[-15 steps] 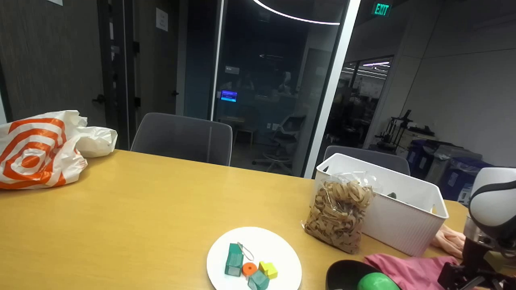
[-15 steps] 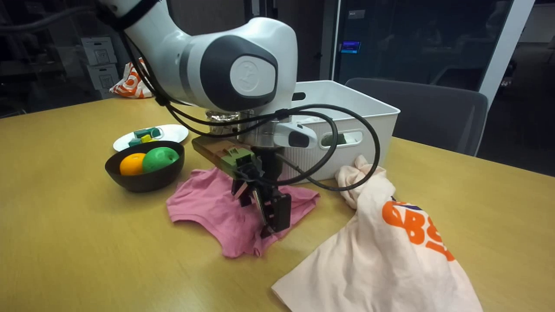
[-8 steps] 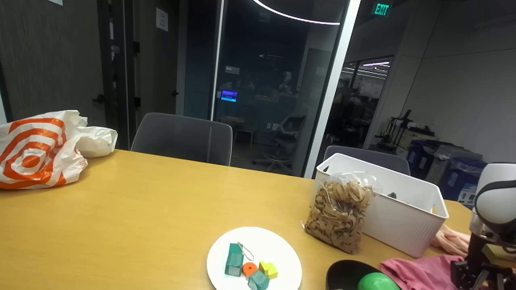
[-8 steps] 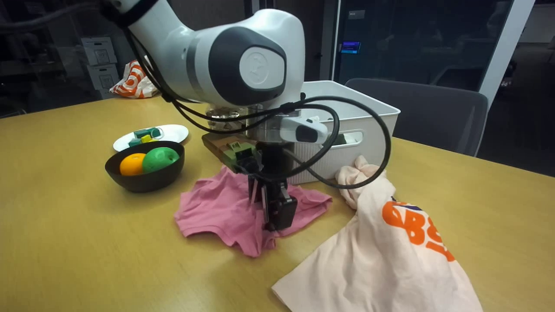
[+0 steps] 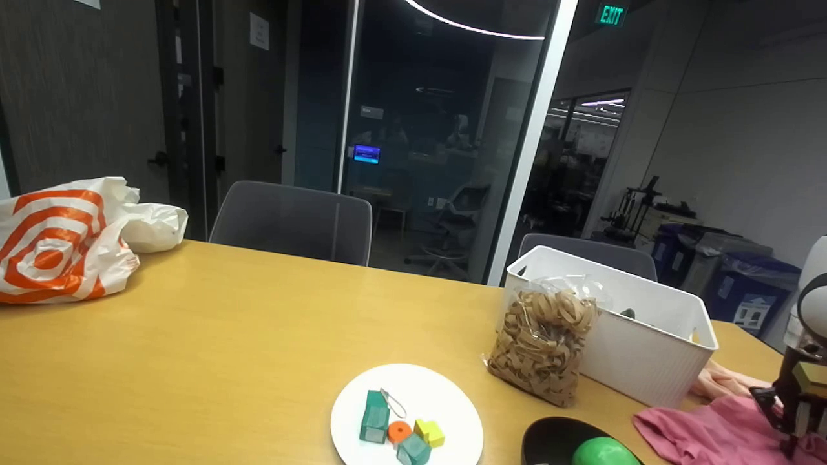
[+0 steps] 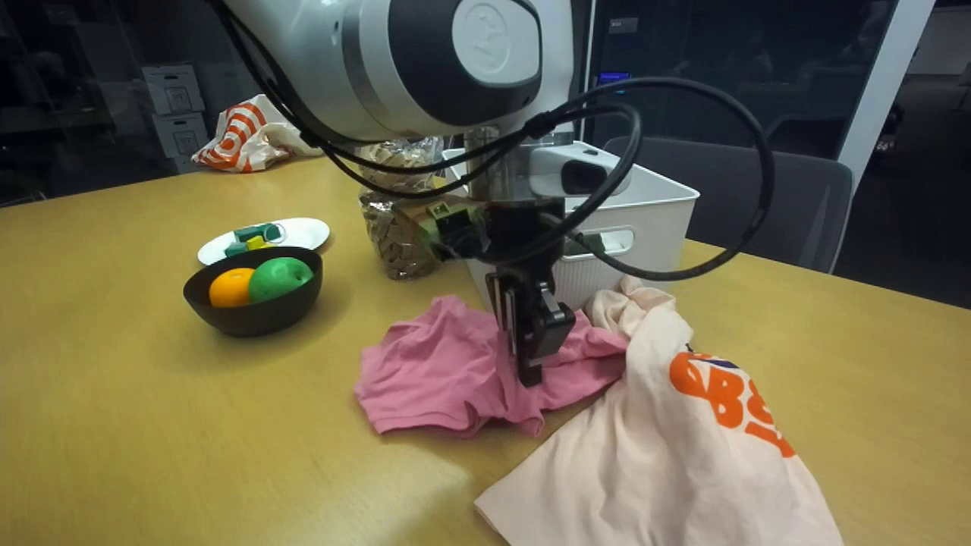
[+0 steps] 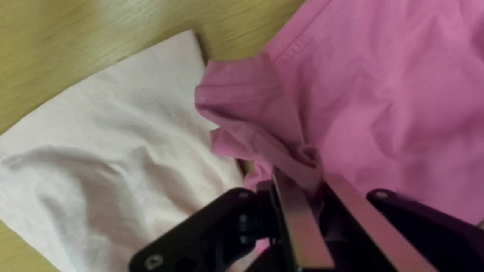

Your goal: Put the two shirts in the white basket together

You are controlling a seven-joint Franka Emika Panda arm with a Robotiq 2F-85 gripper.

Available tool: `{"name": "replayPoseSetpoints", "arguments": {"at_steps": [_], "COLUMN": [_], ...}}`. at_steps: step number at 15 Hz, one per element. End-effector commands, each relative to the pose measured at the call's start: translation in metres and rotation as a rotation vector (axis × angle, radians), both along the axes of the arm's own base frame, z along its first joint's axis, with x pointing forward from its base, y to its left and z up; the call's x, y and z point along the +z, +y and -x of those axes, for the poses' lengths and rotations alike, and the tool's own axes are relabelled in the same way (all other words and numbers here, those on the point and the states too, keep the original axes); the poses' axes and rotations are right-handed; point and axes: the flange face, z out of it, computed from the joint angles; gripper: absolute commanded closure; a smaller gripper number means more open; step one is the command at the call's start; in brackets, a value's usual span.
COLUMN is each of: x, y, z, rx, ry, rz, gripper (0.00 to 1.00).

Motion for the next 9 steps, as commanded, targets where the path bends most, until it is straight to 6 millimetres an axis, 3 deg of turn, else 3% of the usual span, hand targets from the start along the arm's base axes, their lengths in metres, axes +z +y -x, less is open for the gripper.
{"name": "replayPoseSetpoints", "arguments": {"at_steps": [1, 9], "x": [0.027, 0.046], "y": [0.022, 0.071], "z": [0.007, 0.021], "rx": [0.114, 0.434], "ry": [-0.054, 0.03], "rz": [-0.116, -0.441], "gripper": [0.87, 0.86]}}
